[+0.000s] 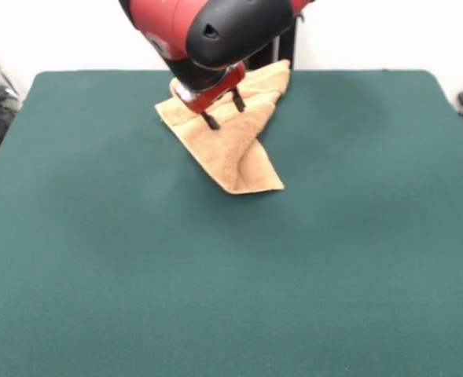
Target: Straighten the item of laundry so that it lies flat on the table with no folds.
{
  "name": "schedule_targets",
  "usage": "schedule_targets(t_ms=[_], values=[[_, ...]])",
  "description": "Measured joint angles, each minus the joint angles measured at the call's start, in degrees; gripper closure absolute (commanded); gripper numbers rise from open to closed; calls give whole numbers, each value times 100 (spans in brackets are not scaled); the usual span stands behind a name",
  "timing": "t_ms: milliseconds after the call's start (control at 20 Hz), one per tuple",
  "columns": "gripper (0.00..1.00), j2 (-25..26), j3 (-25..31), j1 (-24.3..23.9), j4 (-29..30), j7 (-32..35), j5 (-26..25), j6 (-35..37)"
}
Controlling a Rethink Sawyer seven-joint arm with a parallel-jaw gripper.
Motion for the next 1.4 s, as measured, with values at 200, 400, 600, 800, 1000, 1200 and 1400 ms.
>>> schedule_targets(t_ms=[200, 400, 600, 800, 1000, 1200, 1400], values=[[0, 56, -61, -169, -1, 0, -2, -7], [0, 60, -67, -359, -1, 0, -9, -18], [0, 60, -68, -517, -1, 0, -16, -26], [0, 61, -66, -585, -5, 0, -55, -23], [0, 68, -67, -645, -15, 0, -84, -24], [0, 77, -67, -699, -17, 0, -121, -20], [0, 98, -76, -708, -35, 0, -173, -19]])
